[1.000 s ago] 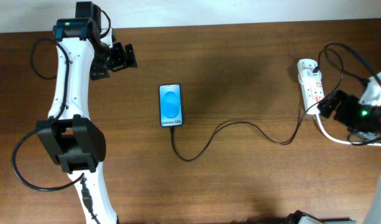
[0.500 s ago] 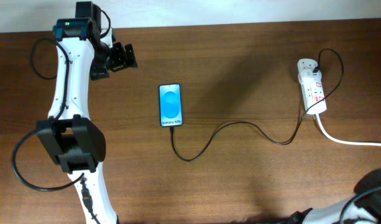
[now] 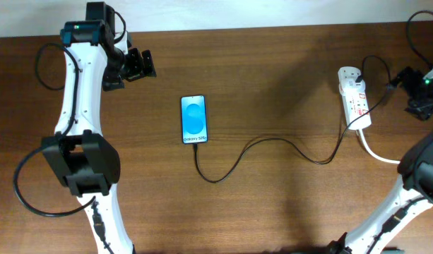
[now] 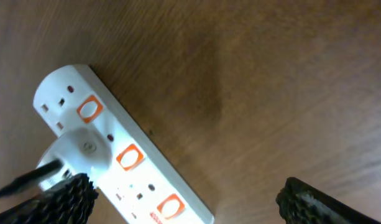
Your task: Plug charger to phone and switch on socket
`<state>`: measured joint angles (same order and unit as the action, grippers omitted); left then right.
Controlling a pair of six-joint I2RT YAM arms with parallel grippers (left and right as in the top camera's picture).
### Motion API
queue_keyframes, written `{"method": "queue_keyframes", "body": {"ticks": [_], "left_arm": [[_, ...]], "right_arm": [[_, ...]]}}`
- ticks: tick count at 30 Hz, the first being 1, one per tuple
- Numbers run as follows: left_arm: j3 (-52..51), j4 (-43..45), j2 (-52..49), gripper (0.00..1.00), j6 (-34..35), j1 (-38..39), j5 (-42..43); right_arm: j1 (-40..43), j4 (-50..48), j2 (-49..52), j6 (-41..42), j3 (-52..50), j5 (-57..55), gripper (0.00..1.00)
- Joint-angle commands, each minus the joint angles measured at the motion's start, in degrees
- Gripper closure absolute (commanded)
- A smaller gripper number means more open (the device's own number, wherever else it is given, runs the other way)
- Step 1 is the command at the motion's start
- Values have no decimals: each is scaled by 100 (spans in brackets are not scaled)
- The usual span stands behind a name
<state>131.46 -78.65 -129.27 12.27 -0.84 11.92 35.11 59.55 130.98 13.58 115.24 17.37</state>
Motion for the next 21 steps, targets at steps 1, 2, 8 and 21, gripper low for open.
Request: {"method": "queue_keyframes", "body": {"ticks": [1, 2, 8, 21], "left_arm": [[-7, -4, -35, 1, 33, -17, -42], [-7, -4, -35, 1, 31, -17, -42], [-7, -4, -35, 1, 31, -17, -42], [-7, -4, -35, 1, 31, -17, -42]], "right_arm": [[-219, -144, 201, 68, 0, -369, 2], [-254, -151, 245, 68, 0, -439, 2], [-293, -144, 560, 66, -61, -435, 2], [-581, -177, 881, -131, -61, -345, 2]]}}
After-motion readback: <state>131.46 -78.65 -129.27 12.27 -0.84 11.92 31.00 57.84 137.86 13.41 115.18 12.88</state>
